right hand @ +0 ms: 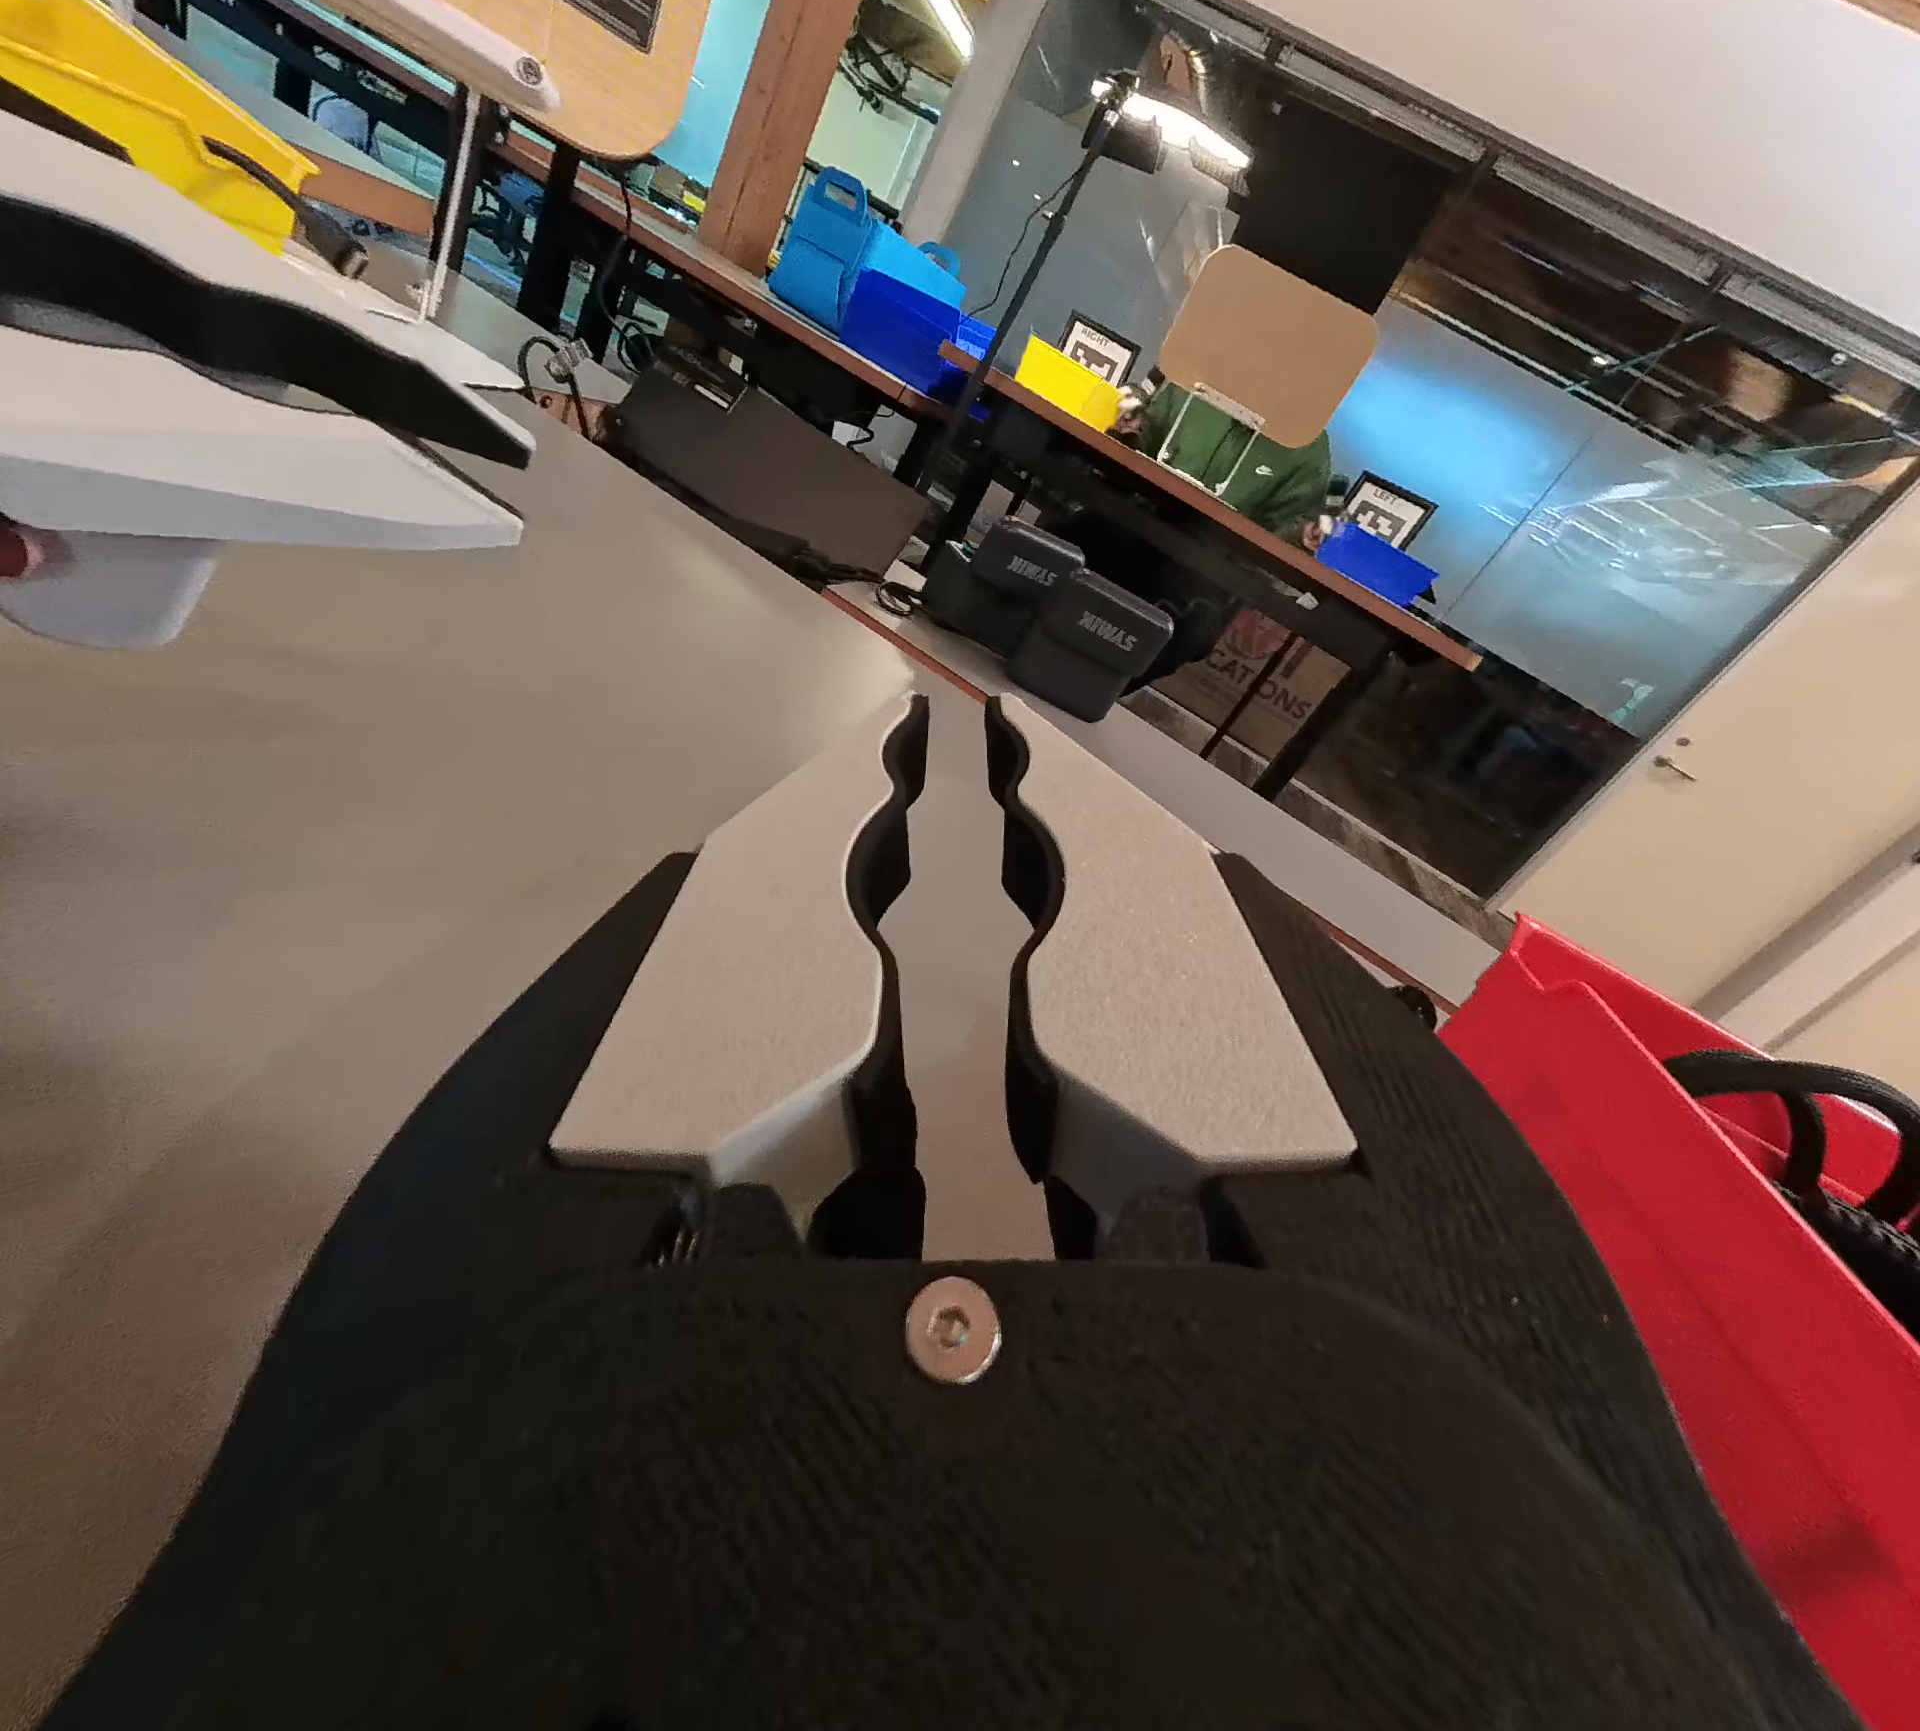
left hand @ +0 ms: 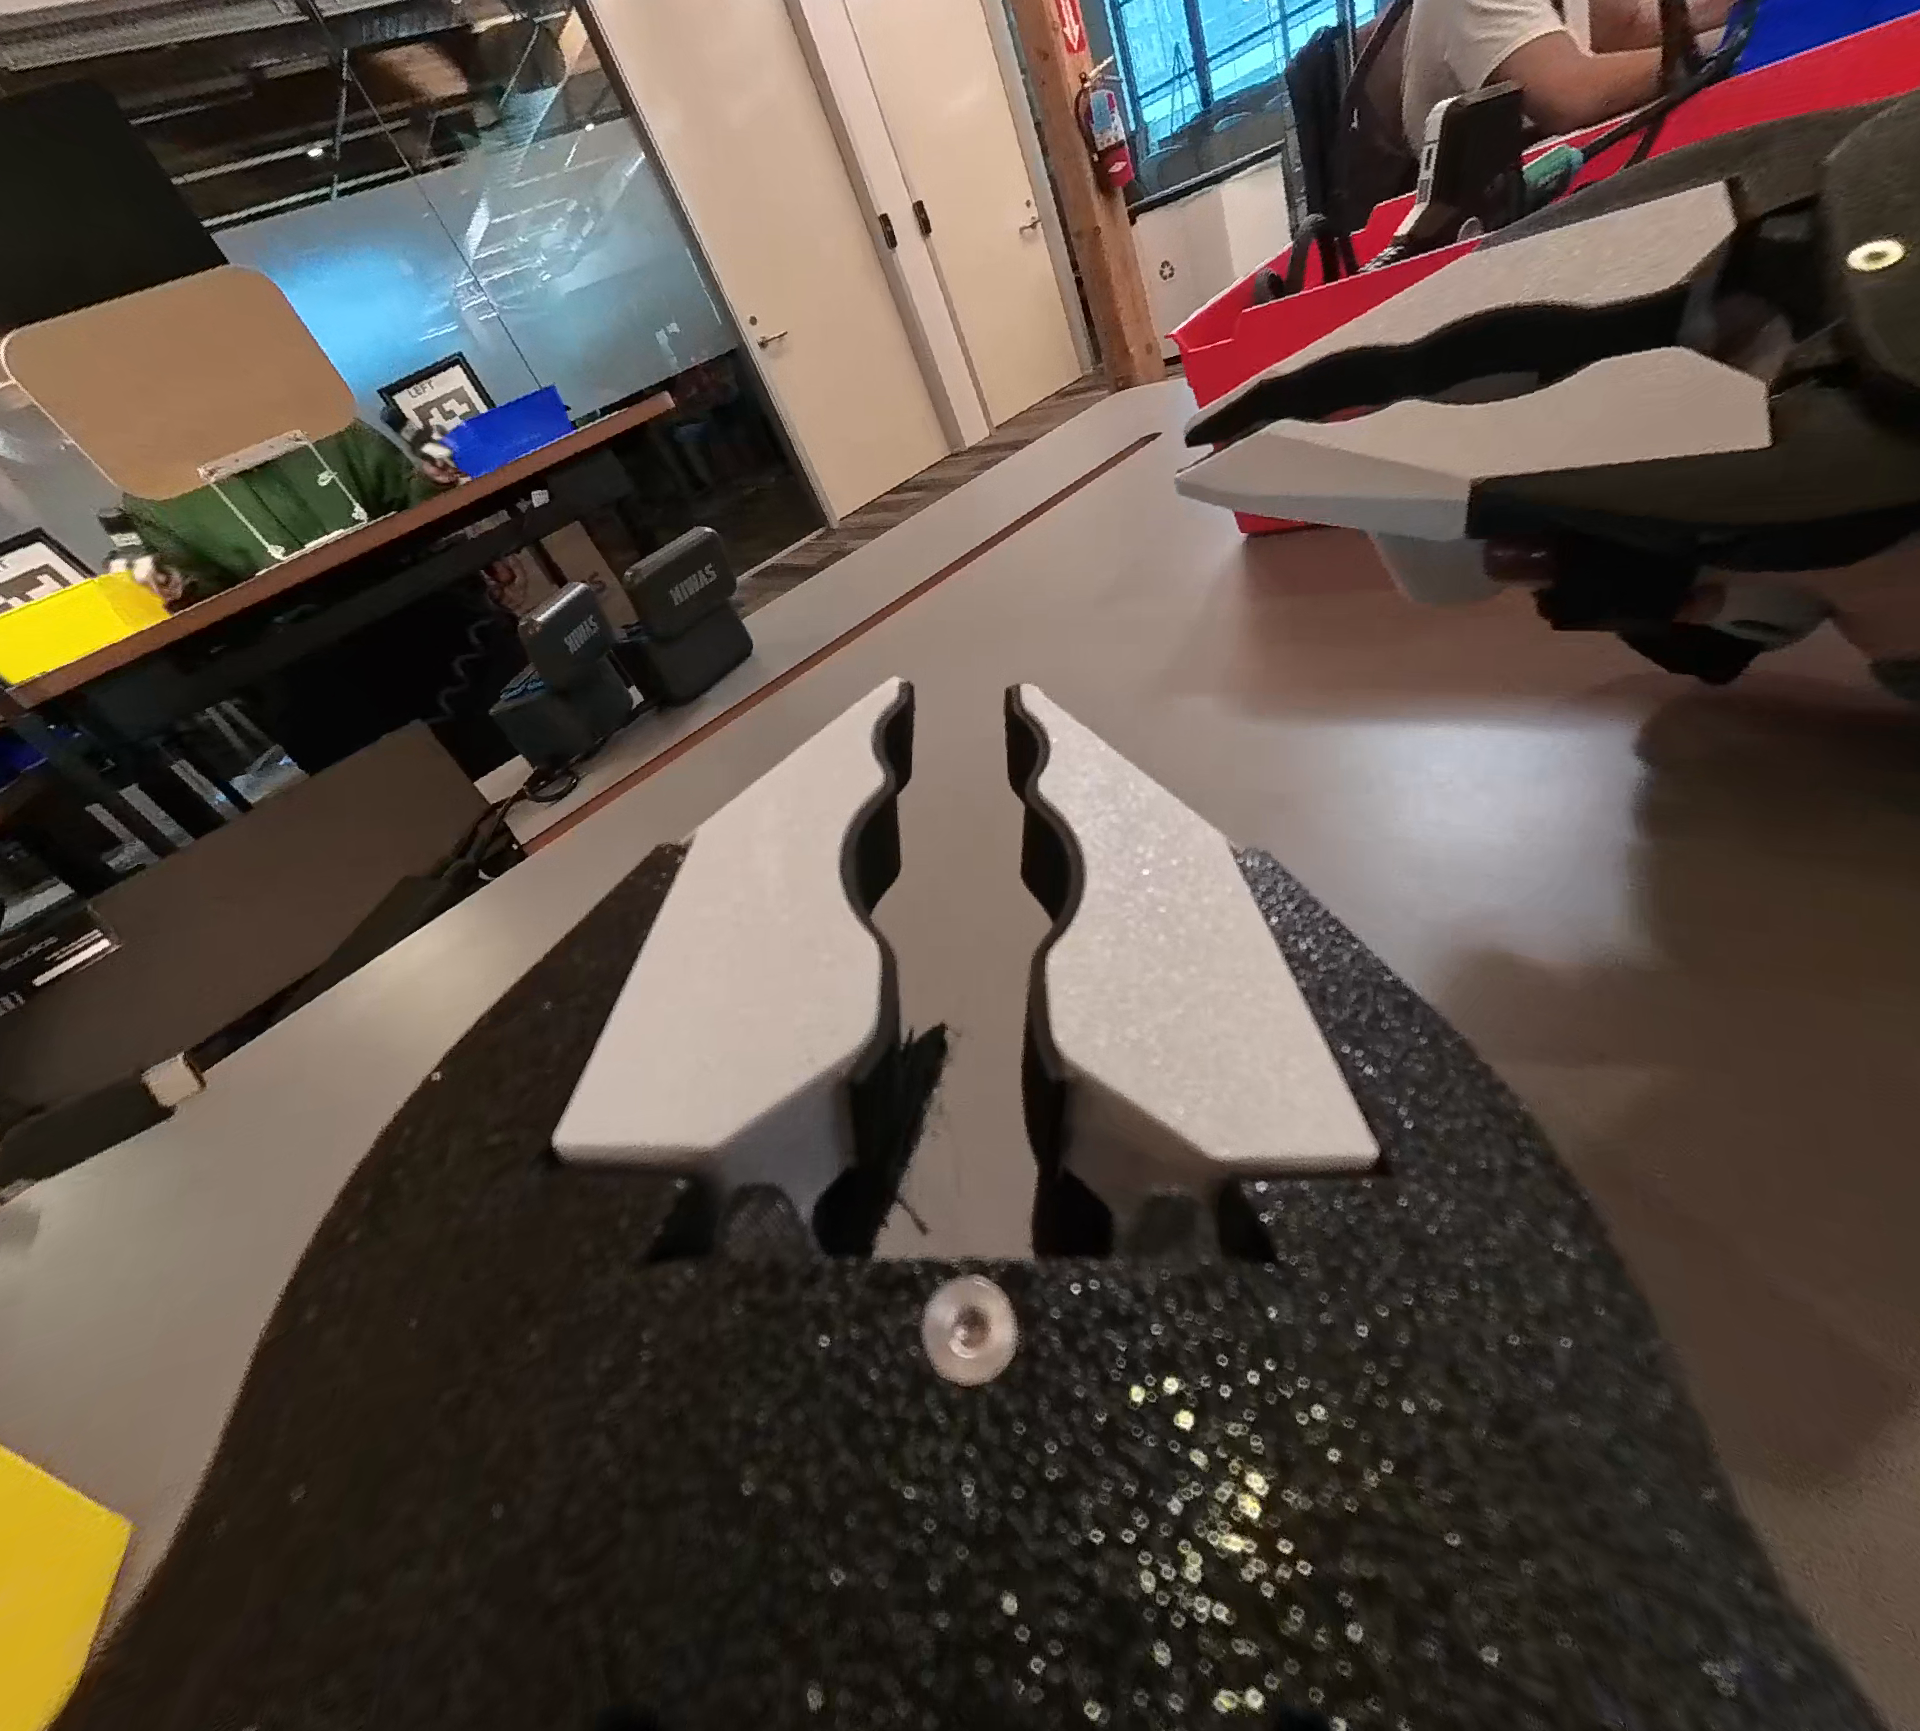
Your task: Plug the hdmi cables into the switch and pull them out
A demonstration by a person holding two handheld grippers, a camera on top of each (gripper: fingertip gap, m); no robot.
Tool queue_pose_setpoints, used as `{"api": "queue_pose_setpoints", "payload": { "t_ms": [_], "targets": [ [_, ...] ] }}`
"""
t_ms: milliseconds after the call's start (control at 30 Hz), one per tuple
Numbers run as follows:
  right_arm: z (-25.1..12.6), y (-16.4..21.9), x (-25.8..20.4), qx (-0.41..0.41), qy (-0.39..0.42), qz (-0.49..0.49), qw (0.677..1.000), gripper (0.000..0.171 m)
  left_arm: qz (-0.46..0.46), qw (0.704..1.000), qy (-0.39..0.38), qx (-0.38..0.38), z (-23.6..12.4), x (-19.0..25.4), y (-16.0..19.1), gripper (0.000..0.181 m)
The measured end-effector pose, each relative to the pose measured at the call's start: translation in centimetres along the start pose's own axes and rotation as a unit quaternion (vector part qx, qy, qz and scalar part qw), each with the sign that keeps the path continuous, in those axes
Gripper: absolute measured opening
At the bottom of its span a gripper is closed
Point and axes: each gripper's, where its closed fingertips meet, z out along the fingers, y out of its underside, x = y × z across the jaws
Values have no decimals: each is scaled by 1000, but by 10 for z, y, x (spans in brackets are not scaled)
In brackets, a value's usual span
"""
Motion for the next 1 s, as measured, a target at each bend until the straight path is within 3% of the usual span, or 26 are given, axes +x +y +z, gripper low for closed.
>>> {"api": "queue_pose_setpoints", "payload": {
  "t_ms": [267, 467, 600, 700, 800, 900, 1000],
  "targets": [
    [-3, 2, 6, -2, 7, 11, 1000, 9, 3, 999, -27, 20, -14, -8, -14, 18],
    [-4, 1, 10, 3, 7, 13, 1000, 9, -50, 990, -129, -7, -26, -54, 2, 31],
    [-4, 1, 9, 2, 3, 17, 1000, 9, -8, 975, -221, -27, -48, -98, 4, 38],
    [-4, 4, 8, -4, 3, 9, 1000, 9, 22, 963, -268, -29, -73, -122, -13, 38],
    [-3, 5, 7, -6, 1, 10, 1000, 9, 17, 961, -274, -31, -101, -151, -57, 33],
    [-1, 6, 0, -7, -13, 12, 1000, 9, -18, 958, -247, -147, -112, -195, -57, 27],
    [1, 6, -9, -6, -22, -23, 999, 9, -49, 916, -253, -308, -126, -246, -8, 36]
  ]
}}
